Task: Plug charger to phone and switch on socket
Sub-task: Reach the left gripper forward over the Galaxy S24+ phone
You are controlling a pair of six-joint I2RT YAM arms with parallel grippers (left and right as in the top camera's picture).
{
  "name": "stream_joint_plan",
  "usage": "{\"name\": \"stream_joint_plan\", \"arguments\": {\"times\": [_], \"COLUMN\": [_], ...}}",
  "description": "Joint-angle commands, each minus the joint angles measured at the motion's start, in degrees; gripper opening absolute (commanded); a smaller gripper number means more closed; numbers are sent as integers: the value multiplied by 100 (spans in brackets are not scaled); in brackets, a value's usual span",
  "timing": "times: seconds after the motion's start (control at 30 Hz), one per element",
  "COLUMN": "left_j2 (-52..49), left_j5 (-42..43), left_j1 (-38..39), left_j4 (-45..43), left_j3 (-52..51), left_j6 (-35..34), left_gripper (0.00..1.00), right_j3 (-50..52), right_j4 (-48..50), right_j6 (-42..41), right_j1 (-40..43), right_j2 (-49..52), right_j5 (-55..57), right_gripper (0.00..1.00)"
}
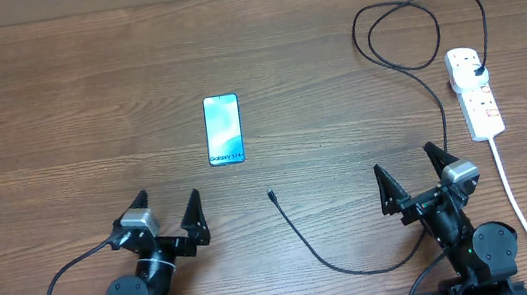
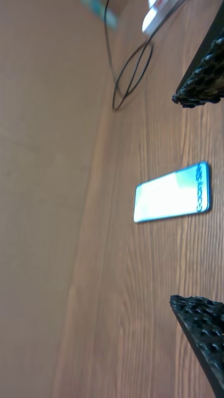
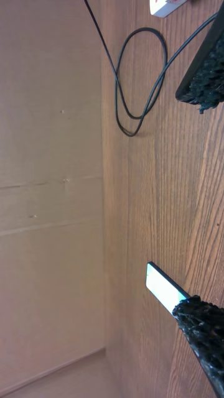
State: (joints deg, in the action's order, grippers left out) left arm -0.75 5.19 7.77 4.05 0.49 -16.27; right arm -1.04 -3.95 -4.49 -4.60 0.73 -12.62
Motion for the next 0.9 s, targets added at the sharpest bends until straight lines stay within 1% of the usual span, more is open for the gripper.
{"name": "stream_joint_plan", "arguments": {"times": [0.0,0.07,0.17,0.2,0.3,0.37,0.4,0.5,0.53,0.57,0.63,0.73,0.87], "left_j2": [39,39,9,-98,-505,-951,-1375,-2260,-3008,-3425,-4194,-5368,-6745], "left_j5": [804,866,883,883,883,887,949,1279,1602,1687,1687,1683,1648], "left_j1": [-28,-26,-26,-26,-26,-26,-24,-24,-24,-24,-24,-24,-24], "left_j4": [306,761,1794,2310,2999,3351,3589,4013,4494,4830,5519,6526,7525], "left_j3": [188,446,1121,1620,2538,3147,3633,4566,5377,5838,6688,7952,9296], "left_j6": [59,-120,-131,-127,-35,33,83,131,131,131,186,503,562], "left_gripper": [100,100,100,100,100,100,100,100,100,100,100,100,100], "right_j3": [59,59,59,59,59,59,59,59,59,59,59,59,59], "right_j4": [22,22,22,22,22,22,20,20,22,22,20,22,22], "right_j6": [7,7,7,7,7,7,7,7,7,7,7,7,7], "right_j1": [-22,-22,-22,-22,-22,-22,-22,-22,-22,-22,-22,-22,-22], "right_j2": [-57,-57,-57,-57,-57,-57,-57,-57,-57,-57,-57,-57,-57], "right_j5": [50,50,50,50,50,50,50,52,50,50,50,50,50], "right_gripper": [100,100,100,100,100,100,100,100,100,100,100,100,100]}}
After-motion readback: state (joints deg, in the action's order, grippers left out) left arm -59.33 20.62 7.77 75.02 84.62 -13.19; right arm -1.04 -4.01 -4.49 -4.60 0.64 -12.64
